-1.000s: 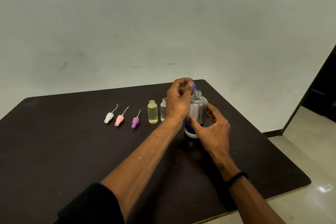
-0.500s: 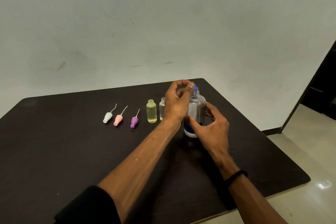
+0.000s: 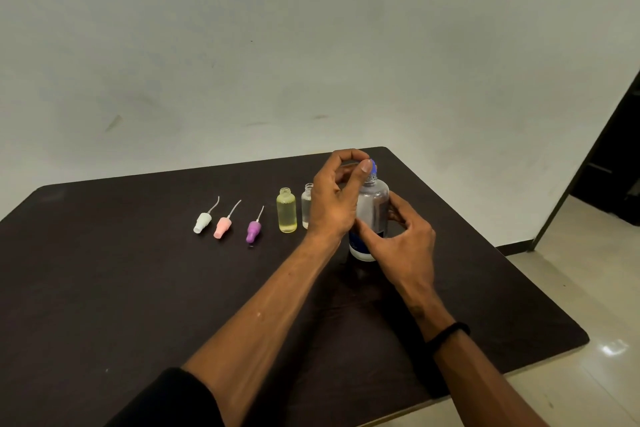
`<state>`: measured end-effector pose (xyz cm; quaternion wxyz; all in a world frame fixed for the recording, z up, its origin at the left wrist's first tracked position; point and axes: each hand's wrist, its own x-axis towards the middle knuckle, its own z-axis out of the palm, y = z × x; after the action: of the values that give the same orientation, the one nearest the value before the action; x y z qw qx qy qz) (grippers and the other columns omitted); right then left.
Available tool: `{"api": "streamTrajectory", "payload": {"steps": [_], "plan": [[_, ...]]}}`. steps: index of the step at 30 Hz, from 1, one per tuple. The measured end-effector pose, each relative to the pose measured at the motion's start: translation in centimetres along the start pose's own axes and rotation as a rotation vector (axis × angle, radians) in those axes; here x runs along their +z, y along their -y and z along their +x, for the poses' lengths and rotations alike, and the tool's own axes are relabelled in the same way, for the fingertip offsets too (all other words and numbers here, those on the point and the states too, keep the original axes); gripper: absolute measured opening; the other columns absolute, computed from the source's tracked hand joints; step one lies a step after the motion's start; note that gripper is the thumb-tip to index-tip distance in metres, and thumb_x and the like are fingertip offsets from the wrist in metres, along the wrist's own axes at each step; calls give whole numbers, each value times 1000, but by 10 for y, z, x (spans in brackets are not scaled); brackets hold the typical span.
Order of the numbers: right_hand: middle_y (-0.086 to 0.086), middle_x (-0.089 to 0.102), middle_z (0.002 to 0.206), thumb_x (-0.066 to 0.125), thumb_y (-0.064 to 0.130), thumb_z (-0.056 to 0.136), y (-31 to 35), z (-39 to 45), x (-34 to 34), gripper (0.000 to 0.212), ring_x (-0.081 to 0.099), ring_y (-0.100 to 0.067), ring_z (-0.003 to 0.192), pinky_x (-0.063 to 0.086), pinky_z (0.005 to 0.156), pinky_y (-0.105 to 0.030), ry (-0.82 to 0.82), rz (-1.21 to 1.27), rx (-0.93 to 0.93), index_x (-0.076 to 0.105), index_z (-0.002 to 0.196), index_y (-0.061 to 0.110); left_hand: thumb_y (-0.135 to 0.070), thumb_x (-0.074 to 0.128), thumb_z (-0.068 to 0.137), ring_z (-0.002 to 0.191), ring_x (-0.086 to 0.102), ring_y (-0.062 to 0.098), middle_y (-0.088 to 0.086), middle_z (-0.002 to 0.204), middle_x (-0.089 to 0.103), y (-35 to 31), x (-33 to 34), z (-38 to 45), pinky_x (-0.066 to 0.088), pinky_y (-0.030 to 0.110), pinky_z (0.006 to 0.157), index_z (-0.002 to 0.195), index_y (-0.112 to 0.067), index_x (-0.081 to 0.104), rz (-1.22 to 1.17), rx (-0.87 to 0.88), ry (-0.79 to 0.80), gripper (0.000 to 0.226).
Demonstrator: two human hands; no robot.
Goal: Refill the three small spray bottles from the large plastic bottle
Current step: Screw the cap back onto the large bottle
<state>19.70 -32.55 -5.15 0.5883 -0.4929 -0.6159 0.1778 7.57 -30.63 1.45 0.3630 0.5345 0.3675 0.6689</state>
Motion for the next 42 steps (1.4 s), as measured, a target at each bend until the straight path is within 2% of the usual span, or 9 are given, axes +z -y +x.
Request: {"api": "streamTrajectory", "payload": {"steps": [7,12,16,19,22,26,32,37,42], "plan": [[19,66,123,92,43,75,-2,0,0,77,62,14,105,47,85,0,1,13,13,61,143,23,-16,70,100,97,72,1,-7,101,75,4,-3,-1,57,19,83,111,-13,68,158,130,45,11],[13,69,127,92,44,75,-1,0,0,79,63,8,108,47,87,-1,3,-12,13,61,144,20,-15,66,103,104,73,4,-3,107,76,7,-5,-2,57,17,85,114,-16,65,134,131,57,11],[20,66,123,92,45,74,2,-2,-2,78,61,14,106,46,87,0,7,-6,17,62,142,22,-18,60,106,111,70,-1,-2,114,75,6,-11,-1,55,15,87,117,-15,61,182,146,145,12],[20,68,124,92,46,75,3,-1,-1,77,63,10,109,48,88,-3,3,-7,14,63,142,23,-22,64,104,105,71,4,-5,111,73,5,-15,1,57,22,87,115,-16,64,268,160,145,13],[20,67,127,91,51,74,3,-1,-1,81,63,8,112,50,90,-5,1,-5,26,61,144,24,-33,81,91,102,68,9,-12,106,68,0,-15,4,58,28,86,103,-27,70,351,165,60,17],[14,70,128,90,57,73,3,-2,-1,83,65,2,113,56,94,-17,-13,-25,28,61,143,23,-29,87,83,95,68,6,-13,95,73,-3,-14,9,56,21,84,96,-23,74,414,203,30,20],[13,69,131,91,52,76,0,0,-3,81,65,0,115,59,97,-26,-14,-45,46,59,145,24,-22,81,91,100,69,3,-14,100,75,-3,-11,10,50,10,88,103,-21,75,461,222,98,14],[9,69,134,91,50,76,-1,0,-3,83,65,-2,116,56,98,-20,-11,-46,47,58,147,21,-23,70,99,110,65,12,-17,113,73,0,-18,8,53,23,92,118,-28,72,516,242,192,20],[11,69,130,91,51,73,2,1,-2,84,65,1,114,54,96,-16,-33,-29,69,60,145,22,-36,76,94,116,58,9,-33,111,63,0,-16,8,48,23,92,117,-35,71,577,260,188,23]]}}
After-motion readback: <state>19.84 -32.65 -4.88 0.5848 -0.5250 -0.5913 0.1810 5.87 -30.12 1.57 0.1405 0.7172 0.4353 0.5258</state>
